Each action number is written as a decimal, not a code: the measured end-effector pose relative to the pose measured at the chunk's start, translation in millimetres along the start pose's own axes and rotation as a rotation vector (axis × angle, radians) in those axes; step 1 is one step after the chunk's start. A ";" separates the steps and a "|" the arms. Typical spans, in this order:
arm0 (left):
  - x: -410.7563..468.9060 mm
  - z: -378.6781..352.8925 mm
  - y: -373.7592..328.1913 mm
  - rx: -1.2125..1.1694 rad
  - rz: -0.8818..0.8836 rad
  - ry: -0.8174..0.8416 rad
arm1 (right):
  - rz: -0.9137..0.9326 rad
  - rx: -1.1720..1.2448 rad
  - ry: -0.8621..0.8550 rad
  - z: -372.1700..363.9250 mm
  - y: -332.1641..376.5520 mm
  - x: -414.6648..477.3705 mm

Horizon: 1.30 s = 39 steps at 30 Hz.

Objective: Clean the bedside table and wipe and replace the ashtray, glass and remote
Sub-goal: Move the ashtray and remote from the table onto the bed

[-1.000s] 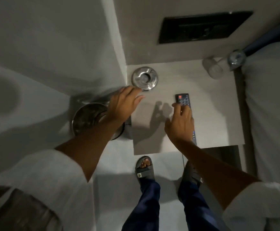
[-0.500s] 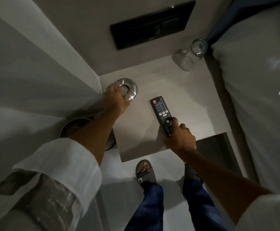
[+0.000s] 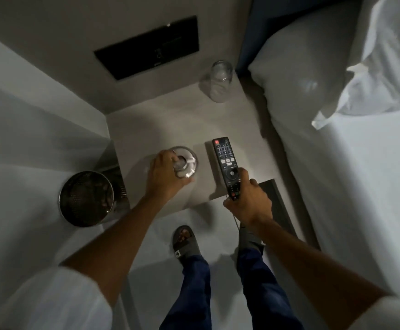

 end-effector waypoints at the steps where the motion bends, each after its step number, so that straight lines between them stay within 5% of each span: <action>1: -9.4 -2.6 -21.7 -0.015 -0.036 -0.017 | -0.008 0.031 -0.017 12.6 -9.4 -6.5; 12: -68.6 -47.2 -212.5 0.010 -0.495 -0.030 | -0.185 0.233 -0.334 116.4 -105.7 -78.8; 27: -76.4 -171.3 -391.6 0.063 -0.924 0.286 | -0.626 0.342 -0.687 225.0 -266.1 -101.9; 32: -73.0 -180.8 -400.1 0.119 -0.930 0.323 | -0.580 0.260 -0.705 227.7 -271.3 -93.9; 39: -39.8 -121.4 -334.8 0.077 -0.858 -0.005 | -0.153 0.099 -0.736 200.3 -185.0 -57.1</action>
Point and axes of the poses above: each hand's wrist, its own x-axis towards the middle knuckle, its own z-axis out of the back of the hand, y = z × x, the point moved 2 cm from there along x, towards the middle knuckle, and after that the axes turned 9 degrees about -z, right-handed, at the moved point
